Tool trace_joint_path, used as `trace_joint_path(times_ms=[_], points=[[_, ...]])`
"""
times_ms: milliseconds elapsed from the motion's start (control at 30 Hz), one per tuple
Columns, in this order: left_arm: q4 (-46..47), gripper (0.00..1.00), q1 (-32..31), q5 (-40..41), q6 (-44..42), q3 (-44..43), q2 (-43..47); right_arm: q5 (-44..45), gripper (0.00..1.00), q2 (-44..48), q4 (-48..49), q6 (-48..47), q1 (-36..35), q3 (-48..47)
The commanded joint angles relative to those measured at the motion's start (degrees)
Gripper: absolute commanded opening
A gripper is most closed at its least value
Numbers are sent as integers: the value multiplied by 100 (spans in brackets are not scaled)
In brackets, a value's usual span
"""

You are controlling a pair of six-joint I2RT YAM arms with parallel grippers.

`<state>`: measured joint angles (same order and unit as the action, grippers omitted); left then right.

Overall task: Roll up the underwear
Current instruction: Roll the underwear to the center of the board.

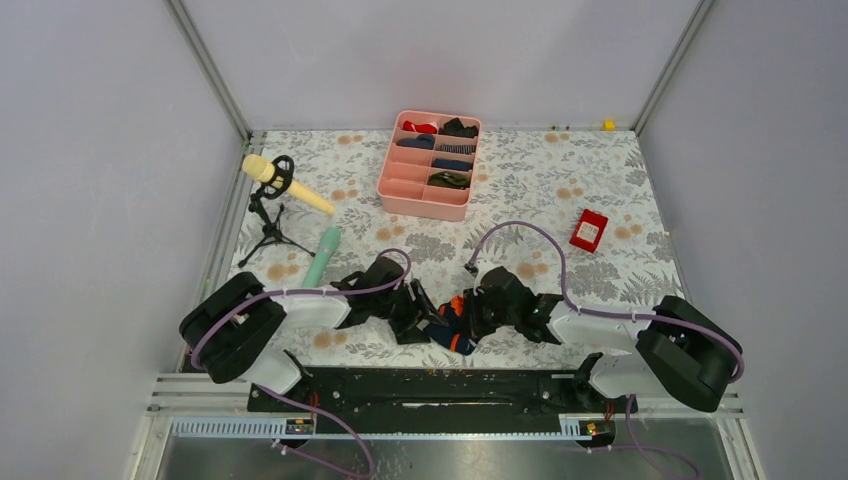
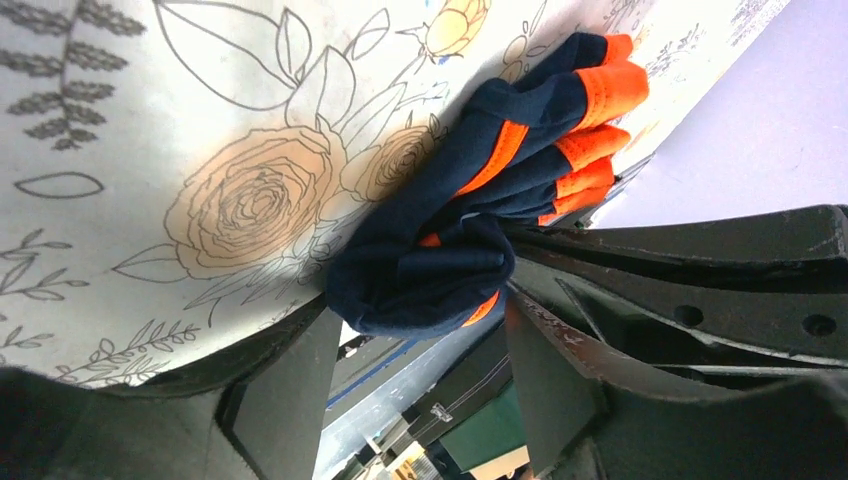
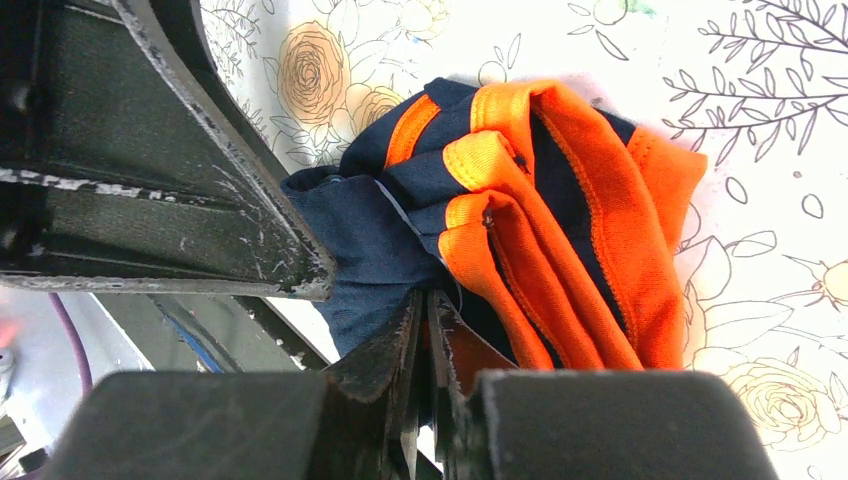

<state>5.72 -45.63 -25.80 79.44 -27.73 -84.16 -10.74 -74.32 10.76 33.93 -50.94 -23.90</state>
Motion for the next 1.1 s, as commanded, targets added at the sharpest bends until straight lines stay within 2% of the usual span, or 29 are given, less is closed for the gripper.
trace_joint_path(times_ms=[0, 67, 200, 333, 433, 567, 633, 733, 833, 967, 1067], points=[[-23, 58, 58, 418, -57, -74, -355, -66, 10, -206, -285, -211, 20, -57], [145, 52, 53, 443, -169, -149, -574, -73, 10, -221, -281, -216, 22, -53], [43, 27, 54, 366, -305, -348, -887, -102, 11, -230, -285, -216, 22, -39], [-97, 12, 54, 336, -265, -320, -814, -74, 12, -138, -316, -220, 22, -45], [-301, 11, 61, 251, -237, -346, -734, -103, 16, -9, -522, -195, 22, -163], [-1032, 11, 54, 291, -365, -627, -579, 89, 40, 603, -1391, -273, 14, -577], [-1416, 11, 58, 343, -460, -823, -532, 426, 47, 1096, -1847, -322, 15, -712], [-1763, 11, 54, 309, -561, -1071, -566, 973, 49, 1717, -2515, -414, -143, -921], [-1819, 11, 54, 196, -551, -1178, -613, 1651, 47, 1962, -2947, -511, -808, -1170], [-1942, 11, 56, 164, -561, -1297, -612, 2199, 46, 1431, -3084, -495, -1749, -1460], [-2054, 11, 54, 172, -595, -1386, -613, 2607, 46, 949, -3043, -516, -2126, -1611]])
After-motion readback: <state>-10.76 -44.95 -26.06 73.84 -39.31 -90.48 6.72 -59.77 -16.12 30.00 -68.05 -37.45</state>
